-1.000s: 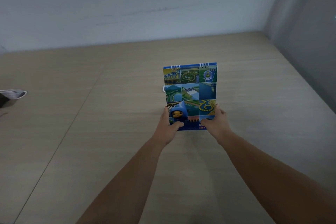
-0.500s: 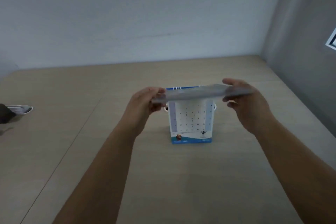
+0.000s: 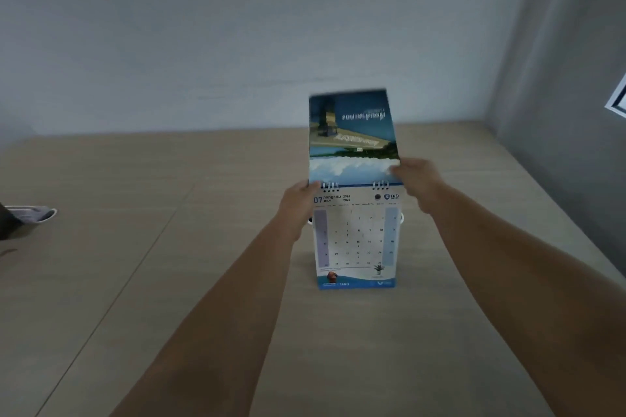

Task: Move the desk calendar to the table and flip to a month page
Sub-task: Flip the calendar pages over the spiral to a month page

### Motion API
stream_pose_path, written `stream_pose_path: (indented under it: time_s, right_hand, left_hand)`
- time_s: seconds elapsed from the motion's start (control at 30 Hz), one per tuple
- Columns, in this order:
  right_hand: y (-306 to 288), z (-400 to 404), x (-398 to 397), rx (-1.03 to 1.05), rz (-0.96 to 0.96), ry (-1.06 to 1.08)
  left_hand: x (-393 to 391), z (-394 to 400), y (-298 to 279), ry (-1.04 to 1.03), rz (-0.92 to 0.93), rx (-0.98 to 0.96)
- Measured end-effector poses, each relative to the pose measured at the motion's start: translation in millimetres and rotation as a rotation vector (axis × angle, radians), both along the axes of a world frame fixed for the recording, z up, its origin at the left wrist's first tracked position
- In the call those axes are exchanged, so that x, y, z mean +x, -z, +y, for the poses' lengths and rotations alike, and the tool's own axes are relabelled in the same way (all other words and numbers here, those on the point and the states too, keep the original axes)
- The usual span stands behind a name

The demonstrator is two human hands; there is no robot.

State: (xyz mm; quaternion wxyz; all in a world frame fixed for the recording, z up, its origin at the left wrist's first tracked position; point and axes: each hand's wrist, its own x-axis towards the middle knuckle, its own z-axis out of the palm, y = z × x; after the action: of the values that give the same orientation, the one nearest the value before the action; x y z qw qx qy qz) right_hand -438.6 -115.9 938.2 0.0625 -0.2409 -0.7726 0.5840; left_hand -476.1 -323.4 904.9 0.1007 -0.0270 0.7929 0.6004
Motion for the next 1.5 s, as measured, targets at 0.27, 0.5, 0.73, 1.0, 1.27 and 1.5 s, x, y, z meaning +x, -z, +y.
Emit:
stream_pose_path:
  time_s: [0.27, 0.5, 0.73, 1.0, 1.27, 1.5]
  right_hand:
    - [5, -6, 8, -0.011, -0.402, -0.049]
    - [-11, -7, 4, 0.119, -0.474, -0.102]
    - [-13, -12, -1, 0.168, -0.525, -0.113]
    - [-17, -10, -4, 0.250, -0.510, -0.157]
    - [-18, -4, -14, 0.330, -0.453, -0.198]
    - [-21, -9, -17, 0.276, -0.385, -0.202]
  left_hand:
    - [2, 15, 16, -0.135, -0.024, -0.024]
    - [-1, 14, 19, -0.161, -0.108, 0.032]
    - [-4, 12, 14, -0.187, -0.197, 0.149]
    - [-5, 16, 4, -0.187, -0.196, 0.115]
    - [-10, 13, -14, -0.187, -0.194, 0.162]
    - [-24, 16, -17, -0.157, -0.093, 0.231]
